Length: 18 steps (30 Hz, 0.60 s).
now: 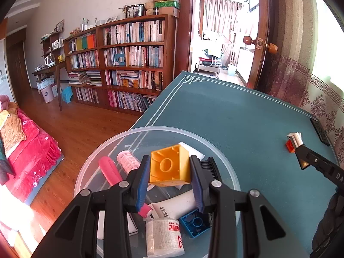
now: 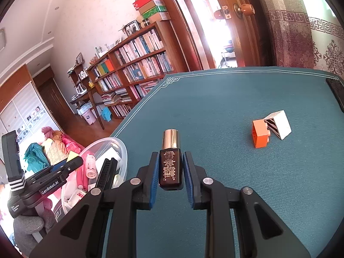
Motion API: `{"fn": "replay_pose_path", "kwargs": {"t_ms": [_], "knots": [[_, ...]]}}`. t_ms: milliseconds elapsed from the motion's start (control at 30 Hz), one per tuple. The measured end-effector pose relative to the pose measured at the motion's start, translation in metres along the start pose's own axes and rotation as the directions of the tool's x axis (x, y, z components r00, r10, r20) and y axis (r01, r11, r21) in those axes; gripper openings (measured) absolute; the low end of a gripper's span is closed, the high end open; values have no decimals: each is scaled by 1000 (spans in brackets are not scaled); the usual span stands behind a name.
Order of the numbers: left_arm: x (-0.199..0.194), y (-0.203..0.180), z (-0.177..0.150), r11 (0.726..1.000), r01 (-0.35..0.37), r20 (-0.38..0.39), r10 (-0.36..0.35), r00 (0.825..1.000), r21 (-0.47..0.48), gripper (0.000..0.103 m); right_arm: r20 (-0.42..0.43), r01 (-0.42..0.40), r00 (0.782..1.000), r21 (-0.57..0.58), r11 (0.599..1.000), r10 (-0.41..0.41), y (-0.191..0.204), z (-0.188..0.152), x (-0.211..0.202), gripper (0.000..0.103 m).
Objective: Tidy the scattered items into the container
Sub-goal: 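Open the left tool to drop the yellow brick into the container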
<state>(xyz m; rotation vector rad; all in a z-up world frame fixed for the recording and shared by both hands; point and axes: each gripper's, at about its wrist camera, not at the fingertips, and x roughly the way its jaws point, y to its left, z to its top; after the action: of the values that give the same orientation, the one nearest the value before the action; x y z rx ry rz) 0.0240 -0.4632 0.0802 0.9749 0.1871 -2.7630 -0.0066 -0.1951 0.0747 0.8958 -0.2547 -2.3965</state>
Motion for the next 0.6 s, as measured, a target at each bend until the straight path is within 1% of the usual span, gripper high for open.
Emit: {"fn": "replay_pose_path", "kwargs": {"t_ms": [167, 200, 233, 300, 600], "knots": [[1, 7, -2, 1000, 2, -15, -2, 1000, -11, 40, -12, -11, 1000, -15, 1000, 11, 6, -3, 3, 24], [1, 8, -3, 1000, 5, -16, -5, 1000, -15, 43, -14, -13, 1000, -18, 1000, 12, 7, -4, 4, 24], [1, 10, -3, 1000, 4, -14, -5, 1000, -20, 50, -17, -14, 1000, -21, 1000, 13, 9, -5, 4, 24], [-1, 13, -3, 1000, -3, -6, 3, 1000, -28, 55, -22, -17, 1000, -28, 999, 16, 12, -7, 6, 24], [-3, 34, -4, 998, -15, 0, 15, 1000, -59, 55, -48, -46, 998, -54, 997, 44, 32, -15, 9, 24]]}}
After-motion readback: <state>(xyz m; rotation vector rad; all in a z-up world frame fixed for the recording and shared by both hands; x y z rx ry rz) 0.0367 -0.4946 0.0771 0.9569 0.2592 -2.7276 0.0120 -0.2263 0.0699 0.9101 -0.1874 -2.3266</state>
